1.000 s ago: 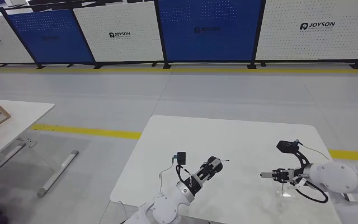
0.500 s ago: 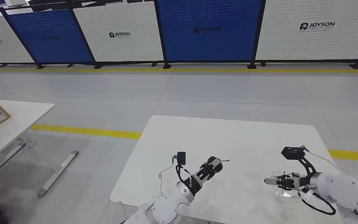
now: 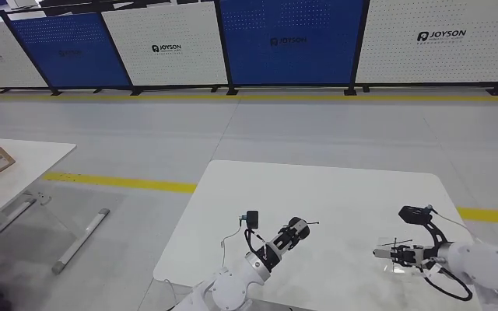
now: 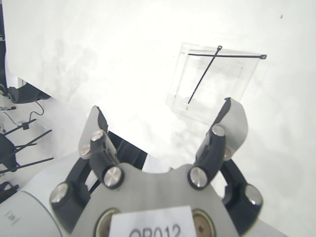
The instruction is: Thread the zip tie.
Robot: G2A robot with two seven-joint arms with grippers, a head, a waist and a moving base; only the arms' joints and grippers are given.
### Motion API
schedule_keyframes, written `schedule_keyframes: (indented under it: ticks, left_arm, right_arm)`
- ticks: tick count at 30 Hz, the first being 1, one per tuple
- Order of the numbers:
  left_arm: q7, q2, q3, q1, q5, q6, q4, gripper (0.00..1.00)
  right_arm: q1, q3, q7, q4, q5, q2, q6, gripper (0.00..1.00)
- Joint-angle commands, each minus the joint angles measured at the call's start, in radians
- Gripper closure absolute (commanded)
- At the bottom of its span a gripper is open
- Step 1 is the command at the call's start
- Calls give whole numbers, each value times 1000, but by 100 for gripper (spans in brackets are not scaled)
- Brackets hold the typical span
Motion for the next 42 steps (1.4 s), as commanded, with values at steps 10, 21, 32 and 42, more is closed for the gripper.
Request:
schedule_keyframes:
  ticks: [10, 21, 32, 42]
  left_arm:
    - [0, 0, 0, 0, 0, 0, 0, 100]
    - [0, 0, 0, 0, 0, 0, 0, 100]
    - [0, 0, 0, 0, 0, 0, 0, 100]
    - [0, 0, 0, 0, 0, 0, 0, 100]
  right_arm:
    - [41, -31, 24, -27, -70, 1, 133, 0]
    - [30, -44, 11, -44, -145, 5, 145, 0]
    - [156, -187, 24, 61, -214, 1, 193, 55]
    - [206, -234, 24, 140, -212, 1, 193, 66]
